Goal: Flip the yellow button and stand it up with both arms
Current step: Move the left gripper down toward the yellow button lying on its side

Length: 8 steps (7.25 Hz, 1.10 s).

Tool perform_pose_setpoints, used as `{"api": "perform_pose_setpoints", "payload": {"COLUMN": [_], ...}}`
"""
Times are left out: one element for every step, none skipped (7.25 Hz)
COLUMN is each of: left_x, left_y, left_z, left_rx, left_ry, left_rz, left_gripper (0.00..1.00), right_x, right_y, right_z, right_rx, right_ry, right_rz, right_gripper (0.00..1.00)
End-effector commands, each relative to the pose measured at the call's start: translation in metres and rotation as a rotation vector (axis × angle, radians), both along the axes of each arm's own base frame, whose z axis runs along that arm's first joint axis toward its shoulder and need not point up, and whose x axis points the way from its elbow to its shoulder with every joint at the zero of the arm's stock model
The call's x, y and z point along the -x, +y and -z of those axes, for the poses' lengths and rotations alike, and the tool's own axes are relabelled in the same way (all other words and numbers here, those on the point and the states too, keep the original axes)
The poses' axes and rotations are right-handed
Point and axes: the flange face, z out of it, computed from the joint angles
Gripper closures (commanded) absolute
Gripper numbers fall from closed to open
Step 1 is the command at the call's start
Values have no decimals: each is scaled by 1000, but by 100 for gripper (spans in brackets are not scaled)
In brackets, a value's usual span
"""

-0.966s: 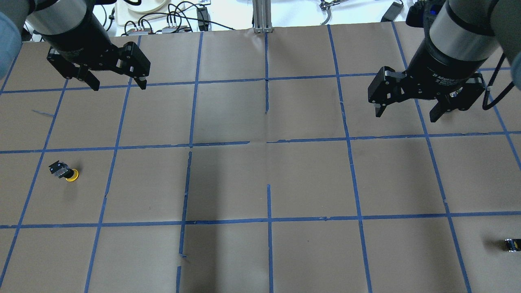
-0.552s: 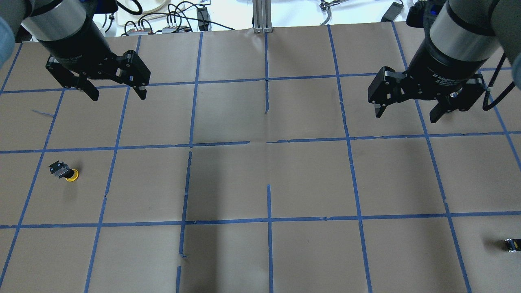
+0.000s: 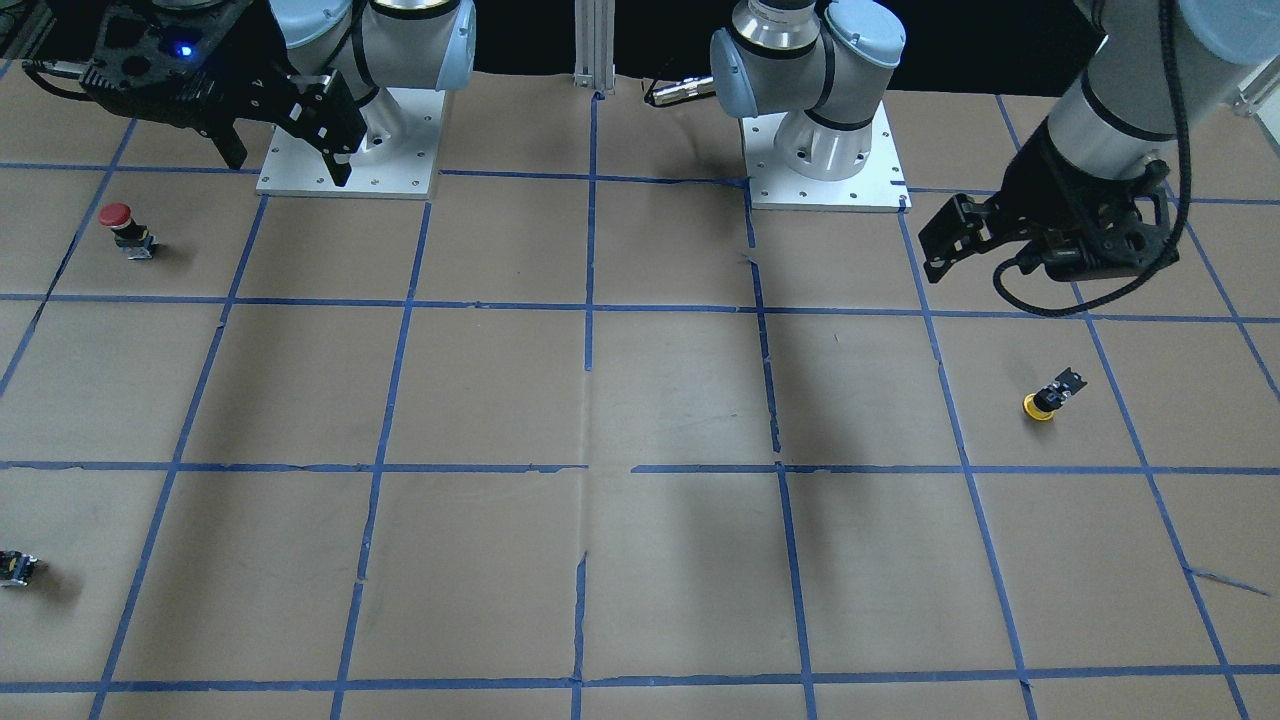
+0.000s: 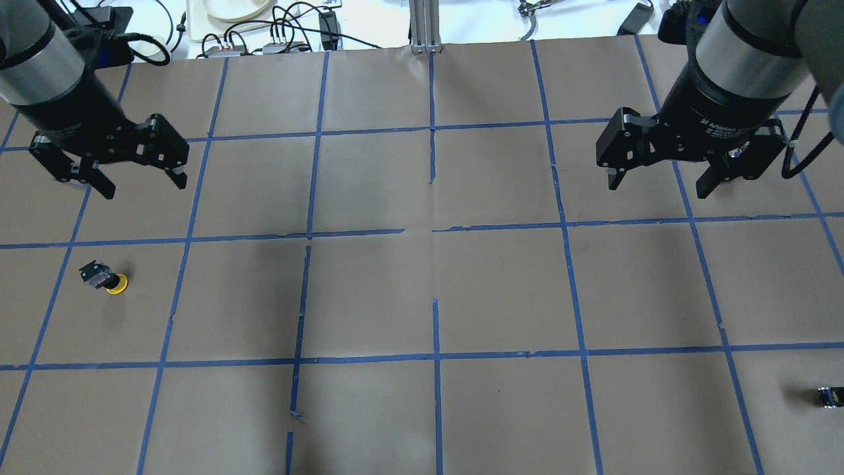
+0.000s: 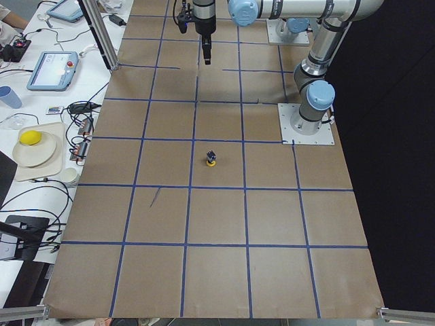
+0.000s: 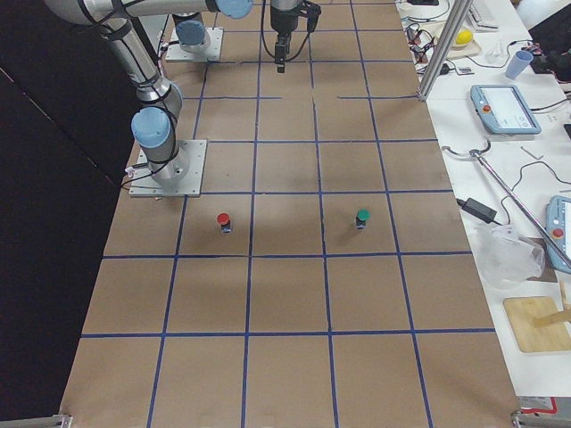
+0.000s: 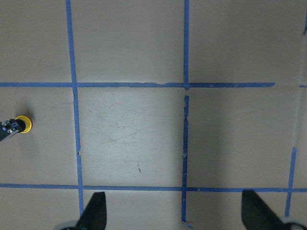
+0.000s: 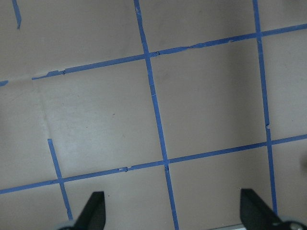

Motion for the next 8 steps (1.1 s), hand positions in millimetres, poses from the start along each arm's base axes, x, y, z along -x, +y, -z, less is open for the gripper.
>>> {"api": "perform_pose_setpoints", "payload": {"left_x": [-74,-101,-135,-157,-166,-173,-185,-195], "left_y": [18,23,30,32,35,38,45,50], "left_z": [33,40,51,58,70,88,101,112], "left_rx": [-90,-86,-89,-44,-23,5,40,70], "left_ry": [-22,-24,3,-10,-16,-32,-7,57], "left_rz": [89,90,126,135,181,229,273,387], "left_gripper": [0,0,2,2,2,2,2,1], "right_x": [1,0,-1,-1,-1,-1,-1,-1], "right_y": [0,0,0,0,0,0,0,0], "right_z": [1,1,1,1,1,1,1,1], "right_rx": [-1,-1,-4,-2,-2,-4,-2,-1], "right_ry": [0,-5,-12,-9,-11,-9,-11,-11], "right_rz": [2,0,2,2,2,2,2,2], "right_gripper": [0,0,0,0,0,0,0,0]}}
